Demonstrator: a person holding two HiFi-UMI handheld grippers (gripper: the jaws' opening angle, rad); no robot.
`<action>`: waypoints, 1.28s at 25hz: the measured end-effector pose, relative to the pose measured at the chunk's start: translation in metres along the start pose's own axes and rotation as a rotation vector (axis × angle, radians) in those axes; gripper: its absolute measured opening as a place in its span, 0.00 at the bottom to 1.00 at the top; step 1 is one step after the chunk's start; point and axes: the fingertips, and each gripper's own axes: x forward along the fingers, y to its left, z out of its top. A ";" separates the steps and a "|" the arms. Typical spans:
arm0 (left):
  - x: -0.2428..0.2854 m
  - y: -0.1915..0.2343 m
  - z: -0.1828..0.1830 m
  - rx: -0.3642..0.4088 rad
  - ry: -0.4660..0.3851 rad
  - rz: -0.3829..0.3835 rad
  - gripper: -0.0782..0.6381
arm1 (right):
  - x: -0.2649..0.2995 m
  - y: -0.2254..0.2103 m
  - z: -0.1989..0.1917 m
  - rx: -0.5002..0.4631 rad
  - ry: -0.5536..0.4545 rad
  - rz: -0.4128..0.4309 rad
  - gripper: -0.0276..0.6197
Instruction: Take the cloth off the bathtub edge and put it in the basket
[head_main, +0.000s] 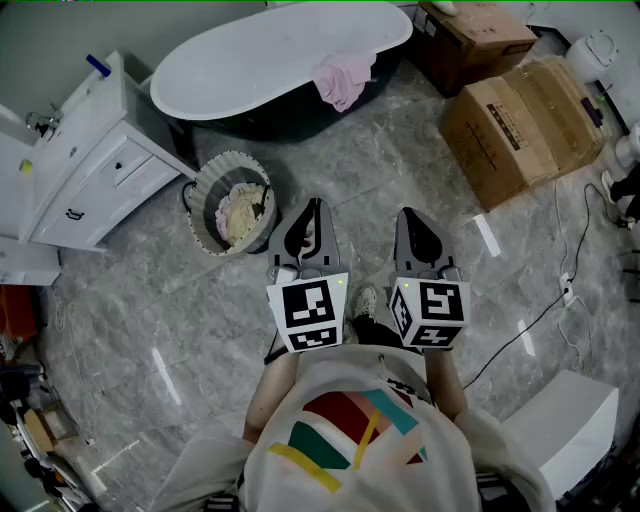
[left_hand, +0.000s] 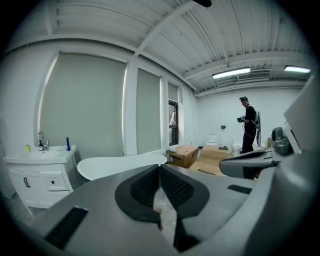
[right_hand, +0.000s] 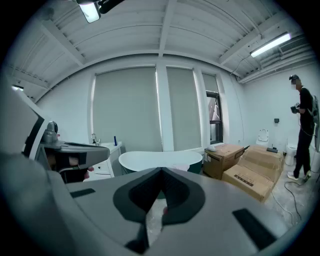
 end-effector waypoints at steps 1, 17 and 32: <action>0.002 -0.001 0.000 0.000 0.001 -0.002 0.15 | 0.001 -0.001 0.000 -0.001 -0.003 0.000 0.06; 0.020 -0.017 -0.002 0.002 0.017 -0.005 0.14 | 0.004 -0.023 0.005 -0.009 -0.038 0.014 0.06; 0.050 -0.022 0.020 -0.016 -0.042 0.035 0.14 | 0.017 -0.057 0.016 0.025 -0.089 0.071 0.06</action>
